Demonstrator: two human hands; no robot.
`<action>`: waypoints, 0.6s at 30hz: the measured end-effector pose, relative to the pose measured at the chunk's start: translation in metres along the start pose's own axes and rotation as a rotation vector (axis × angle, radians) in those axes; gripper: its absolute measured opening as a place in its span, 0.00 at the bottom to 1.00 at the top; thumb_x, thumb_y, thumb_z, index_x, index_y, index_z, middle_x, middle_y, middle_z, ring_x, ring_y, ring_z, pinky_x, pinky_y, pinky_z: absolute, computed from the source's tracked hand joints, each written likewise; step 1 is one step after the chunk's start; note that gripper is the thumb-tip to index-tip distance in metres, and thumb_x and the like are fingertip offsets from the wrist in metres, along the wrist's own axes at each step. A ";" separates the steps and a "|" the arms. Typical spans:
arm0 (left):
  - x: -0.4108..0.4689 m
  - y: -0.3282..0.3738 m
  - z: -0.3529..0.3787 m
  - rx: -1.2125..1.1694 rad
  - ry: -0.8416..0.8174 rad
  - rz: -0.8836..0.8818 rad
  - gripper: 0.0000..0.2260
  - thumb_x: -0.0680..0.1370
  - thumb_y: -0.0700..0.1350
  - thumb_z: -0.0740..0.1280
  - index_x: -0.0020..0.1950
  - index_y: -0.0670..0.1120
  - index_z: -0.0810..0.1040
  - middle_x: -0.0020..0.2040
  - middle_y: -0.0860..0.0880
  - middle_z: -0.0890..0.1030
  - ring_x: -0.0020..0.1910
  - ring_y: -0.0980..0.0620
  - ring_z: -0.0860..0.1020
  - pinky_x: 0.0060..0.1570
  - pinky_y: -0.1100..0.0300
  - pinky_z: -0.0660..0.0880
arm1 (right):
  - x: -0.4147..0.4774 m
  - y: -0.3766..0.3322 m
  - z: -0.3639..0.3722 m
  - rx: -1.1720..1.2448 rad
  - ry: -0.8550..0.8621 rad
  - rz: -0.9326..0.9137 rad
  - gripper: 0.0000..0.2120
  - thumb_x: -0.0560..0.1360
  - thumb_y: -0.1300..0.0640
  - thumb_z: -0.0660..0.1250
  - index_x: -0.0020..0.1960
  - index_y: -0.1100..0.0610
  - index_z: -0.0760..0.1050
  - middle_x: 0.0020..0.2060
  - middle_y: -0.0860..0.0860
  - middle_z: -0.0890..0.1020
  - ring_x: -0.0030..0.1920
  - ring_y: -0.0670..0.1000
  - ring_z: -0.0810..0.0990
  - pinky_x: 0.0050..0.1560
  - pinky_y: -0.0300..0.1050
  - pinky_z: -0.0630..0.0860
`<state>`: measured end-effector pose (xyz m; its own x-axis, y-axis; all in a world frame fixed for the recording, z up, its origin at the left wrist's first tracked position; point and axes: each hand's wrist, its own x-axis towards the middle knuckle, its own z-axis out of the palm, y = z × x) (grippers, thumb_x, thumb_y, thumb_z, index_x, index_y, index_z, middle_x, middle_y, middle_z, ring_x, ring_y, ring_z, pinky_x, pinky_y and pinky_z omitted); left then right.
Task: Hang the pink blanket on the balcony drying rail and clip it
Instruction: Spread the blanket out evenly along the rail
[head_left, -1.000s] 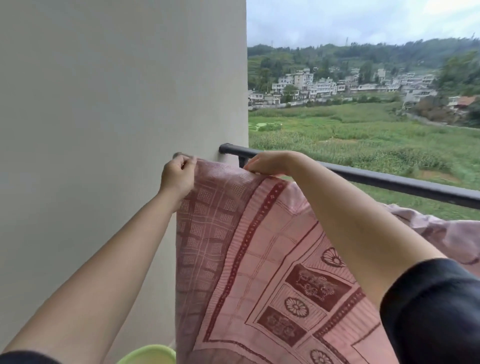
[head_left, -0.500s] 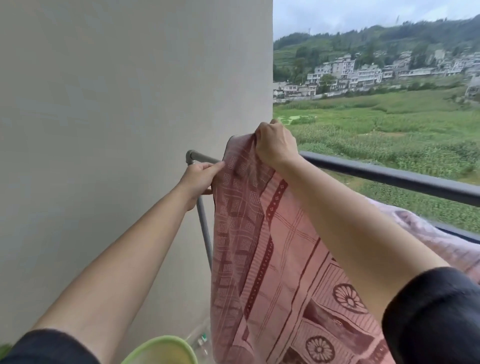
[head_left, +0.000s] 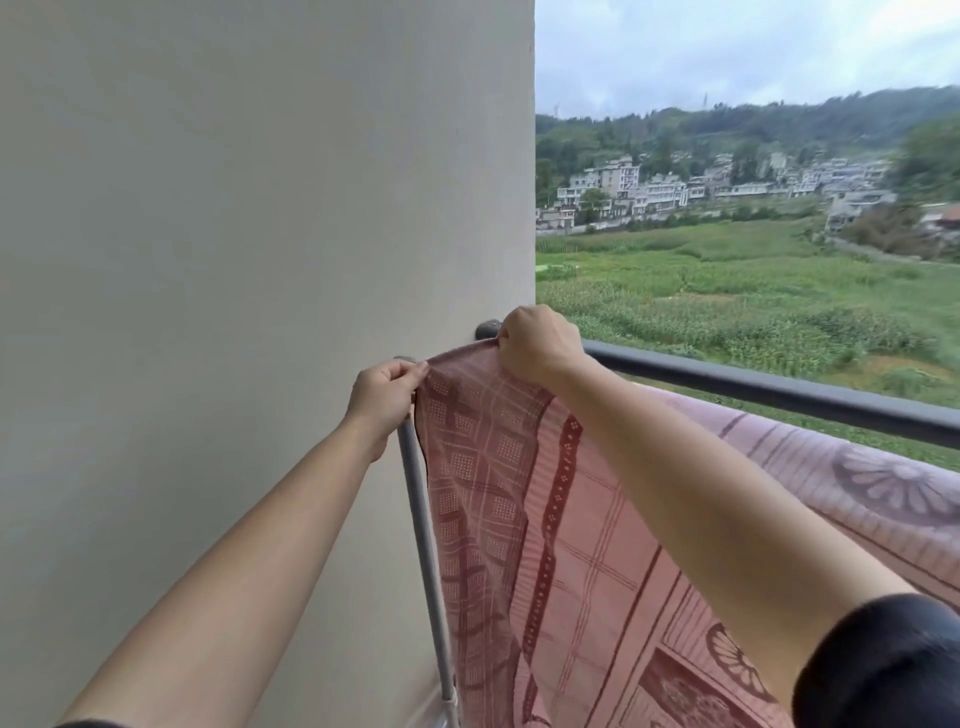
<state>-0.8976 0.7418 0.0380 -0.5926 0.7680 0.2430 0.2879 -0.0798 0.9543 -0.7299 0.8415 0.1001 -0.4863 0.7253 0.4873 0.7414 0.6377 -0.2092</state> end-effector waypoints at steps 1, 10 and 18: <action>0.009 -0.003 -0.007 -0.008 0.021 0.019 0.11 0.79 0.50 0.68 0.39 0.48 0.81 0.35 0.55 0.81 0.33 0.57 0.76 0.34 0.63 0.71 | 0.008 -0.009 0.006 0.004 0.056 -0.011 0.09 0.77 0.64 0.61 0.44 0.60 0.80 0.43 0.54 0.80 0.30 0.47 0.71 0.26 0.39 0.63; 0.078 -0.012 -0.036 -0.007 -0.020 0.028 0.06 0.77 0.46 0.69 0.42 0.46 0.81 0.37 0.50 0.80 0.35 0.53 0.77 0.36 0.61 0.74 | 0.058 -0.059 0.035 -0.087 -0.118 -0.032 0.09 0.80 0.58 0.59 0.52 0.58 0.77 0.47 0.54 0.77 0.43 0.55 0.77 0.36 0.45 0.72; 0.085 -0.033 -0.027 -0.001 -0.049 0.046 0.11 0.71 0.54 0.75 0.39 0.49 0.79 0.36 0.51 0.81 0.36 0.52 0.79 0.38 0.60 0.75 | 0.030 -0.041 0.041 -0.173 -0.397 -0.045 0.23 0.86 0.48 0.47 0.64 0.59 0.75 0.55 0.60 0.80 0.58 0.60 0.78 0.54 0.51 0.73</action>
<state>-0.9780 0.7927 0.0324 -0.5410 0.7939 0.2775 0.3128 -0.1164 0.9427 -0.7937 0.8476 0.0883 -0.6351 0.7628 0.1214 0.7654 0.6426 -0.0337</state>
